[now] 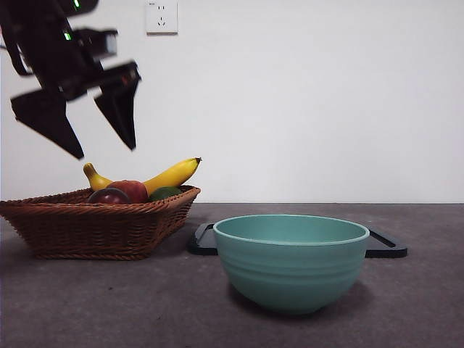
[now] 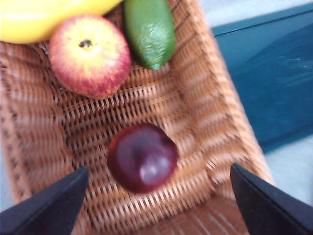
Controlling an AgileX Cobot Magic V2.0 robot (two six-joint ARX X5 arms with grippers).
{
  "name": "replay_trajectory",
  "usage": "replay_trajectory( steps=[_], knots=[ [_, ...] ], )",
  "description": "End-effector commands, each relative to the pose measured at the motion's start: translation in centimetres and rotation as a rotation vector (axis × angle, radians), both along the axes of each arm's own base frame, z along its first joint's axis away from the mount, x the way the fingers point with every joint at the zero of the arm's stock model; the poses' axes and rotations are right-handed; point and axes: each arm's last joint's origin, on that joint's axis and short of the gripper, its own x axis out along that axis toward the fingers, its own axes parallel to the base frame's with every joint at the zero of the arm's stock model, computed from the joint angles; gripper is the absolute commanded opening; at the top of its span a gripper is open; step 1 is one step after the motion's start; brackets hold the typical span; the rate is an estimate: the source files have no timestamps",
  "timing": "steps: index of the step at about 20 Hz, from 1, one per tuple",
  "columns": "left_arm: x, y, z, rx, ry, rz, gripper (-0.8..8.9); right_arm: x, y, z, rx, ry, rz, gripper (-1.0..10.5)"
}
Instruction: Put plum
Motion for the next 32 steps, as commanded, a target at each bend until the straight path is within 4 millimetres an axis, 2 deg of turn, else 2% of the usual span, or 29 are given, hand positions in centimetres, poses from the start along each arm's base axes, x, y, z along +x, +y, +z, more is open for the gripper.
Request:
replay_trajectory(
  steps=[1, 7, 11, 13, 16, 20, 23, 26, 29, 32],
  knots=[
    [1.4, -0.5, -1.1, 0.015, -0.001, 0.004, 4.63, 0.1, 0.1, 0.6, 0.006, -0.023, 0.004, 3.6],
    [3.5, -1.1, -5.2, 0.065, 0.065, 0.021, 4.63, 0.1, 0.1, 0.6, 0.006, -0.023, 0.004, 3.6],
    [4.0, -1.4, -6.9, 0.077, 0.102, 0.016, 4.63, 0.1, 0.1, 0.6, 0.006, -0.023, 0.004, 3.6],
    [4.2, -1.5, -7.5, 0.08, 0.115, 0.015, 4.52, 0.1, 0.1, 0.6, 0.006, -0.023, 0.004, 3.6],
    [4.1, -1.6, -7.6, 0.085, 0.128, 0.01, 3.38, 0.1, 0.1, 0.6, 0.006, -0.024, 0.004, 3.6],
    [3.7, -1.6, -7.5, 0.091, 0.15, 0.008, 3.02, 0.1, 0.1, 0.6, 0.006, -0.025, 0.004, 3.6],
    [3.2, -1.5, -6.0, 0.072, 0.126, 0.001, 3.02, 0.1, 0.1, 0.6, 0.007, -0.026, 0.004, 3.6],
    [1.9, -1.5, -2.6, -0.018, 0.05, -0.037, 3.02, 0.1, 0.1, 0.6, 0.007, -0.027, 0.004, 3.6],
    [-1.0, -1.9, 1.8, -0.079, -0.038, -0.099, 3.02, 0.1, 0.1, 0.6, 0.007, -0.029, 0.004, 3.6],
    [-4.4, -3.2, 4.8, -0.102, -0.091, -0.189, 3.02, 0.2, 0.1, 0.7, 0.01, -0.043, 0.004, 3.6]
  ],
)
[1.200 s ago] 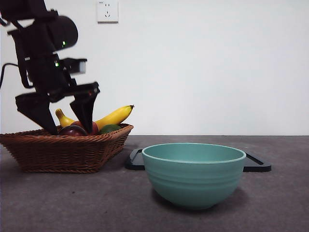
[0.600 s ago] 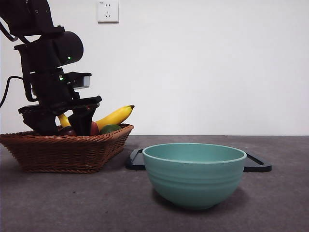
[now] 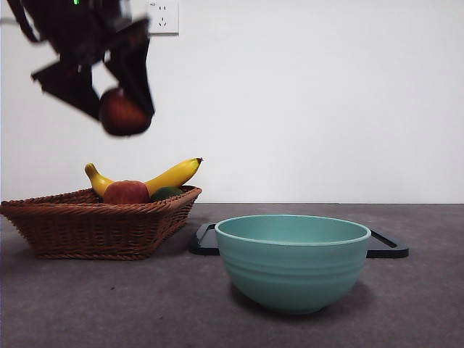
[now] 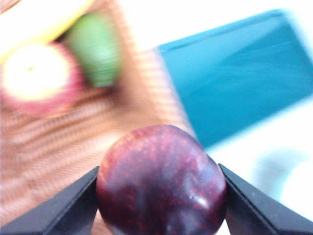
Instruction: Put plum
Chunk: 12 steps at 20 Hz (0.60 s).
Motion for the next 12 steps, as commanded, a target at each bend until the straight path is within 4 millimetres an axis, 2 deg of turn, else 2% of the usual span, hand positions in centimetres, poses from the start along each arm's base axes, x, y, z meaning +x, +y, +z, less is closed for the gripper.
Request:
replay_trajectory(
  steps=[1, 5, 12],
  knots=[
    [-1.8, -1.5, 1.6, -0.017, -0.035, -0.08, 3.02, 0.1, 0.1, 0.6, 0.008, -0.03, 0.003, 3.6],
    [-4.7, -5.1, 2.1, -0.035, -0.035, -0.242, 3.02, 0.1, 0.1, 0.6, 0.007, -0.029, 0.003, 3.6],
    [-7.0, -11.1, -0.4, 0.007, 0.017, -0.456, 3.02, 0.1, 0.1, 0.6, 0.008, -0.03, 0.003, 3.6]
  ],
)
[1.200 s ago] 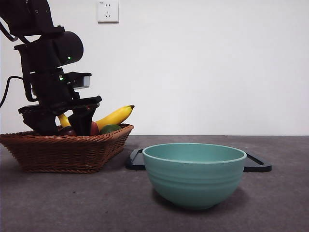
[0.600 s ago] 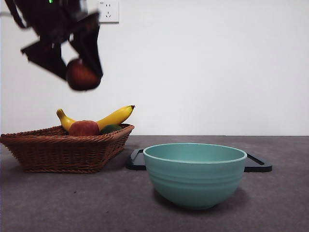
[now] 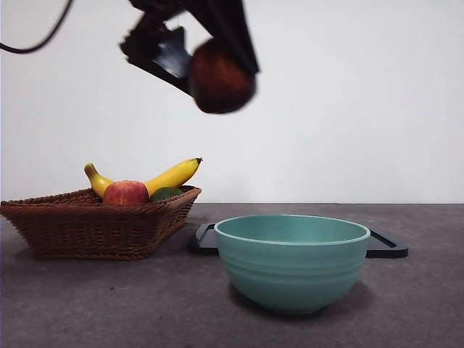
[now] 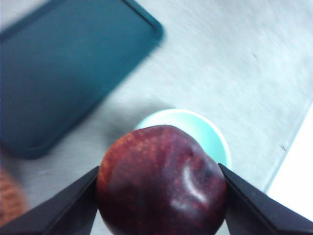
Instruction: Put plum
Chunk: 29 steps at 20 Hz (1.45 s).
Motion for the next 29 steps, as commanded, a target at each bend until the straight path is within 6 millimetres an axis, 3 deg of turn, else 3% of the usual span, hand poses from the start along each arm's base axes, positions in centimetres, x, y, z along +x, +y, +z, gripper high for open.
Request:
replay_trajectory(
  steps=[1, 8, 14, 19, 27, 29],
  knots=[
    [-0.1, -2.0, -1.2, 0.03, 0.007, -0.067, 3.02, 0.0, 0.0, 0.6, 0.006, -0.023, 0.004, 3.6],
    [0.3, -6.7, -6.9, 0.114, 0.061, -0.17, 3.02, 0.0, 0.0, 0.6, 0.006, -0.021, 0.004, 3.6],
    [0.8, -8.3, -10.2, 0.178, 0.063, -0.187, 3.02, 0.0, 0.0, 0.6, 0.006, -0.021, 0.004, 3.6],
    [0.9, -8.9, -11.8, 0.206, 0.074, -0.203, 3.02, 0.0, 0.0, 0.6, 0.006, -0.022, 0.004, 3.6],
    [0.7, -9.0, -12.0, 0.225, 0.074, -0.227, 3.14, 0.0, 0.0, 0.6, 0.006, -0.022, 0.004, 3.6],
    [0.6, -8.9, -12.0, 0.233, 0.081, -0.229, 3.77, 0.0, 0.0, 0.6, 0.006, -0.022, 0.004, 3.6]
  ],
)
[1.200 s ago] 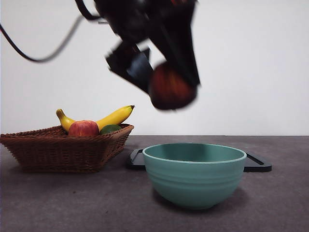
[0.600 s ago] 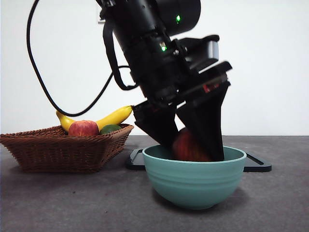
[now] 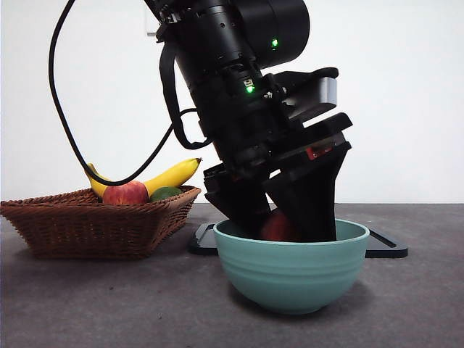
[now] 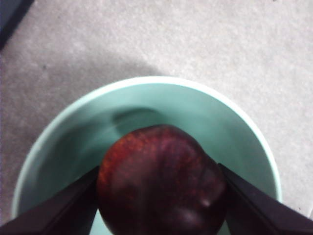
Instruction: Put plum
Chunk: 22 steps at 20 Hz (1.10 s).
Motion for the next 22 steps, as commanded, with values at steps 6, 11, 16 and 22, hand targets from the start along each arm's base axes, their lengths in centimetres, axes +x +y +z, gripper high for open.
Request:
replay_trajectory(
  steps=[6, 11, 16, 22],
  knots=[
    [-0.2, -0.6, -0.3, 0.01, 0.009, -0.022, 4.1, 0.0, 0.0, 0.6, 0.006, -0.021, 0.004, 3.6],
    [-0.3, -0.5, 1.6, -0.024, -0.016, -0.018, 4.09, 0.0, 0.0, 0.6, 0.006, -0.021, 0.004, 3.6],
    [-0.3, 0.5, 6.7, -0.14, -0.102, 0.0, 4.09, 0.0, 0.0, 0.6, 0.005, -0.022, 0.004, 3.6],
    [-0.2, 5.5, 13.6, -0.294, -0.215, 0.122, 4.08, 0.0, 0.0, 0.6, 0.006, -0.026, 0.005, 3.6]
  ],
)
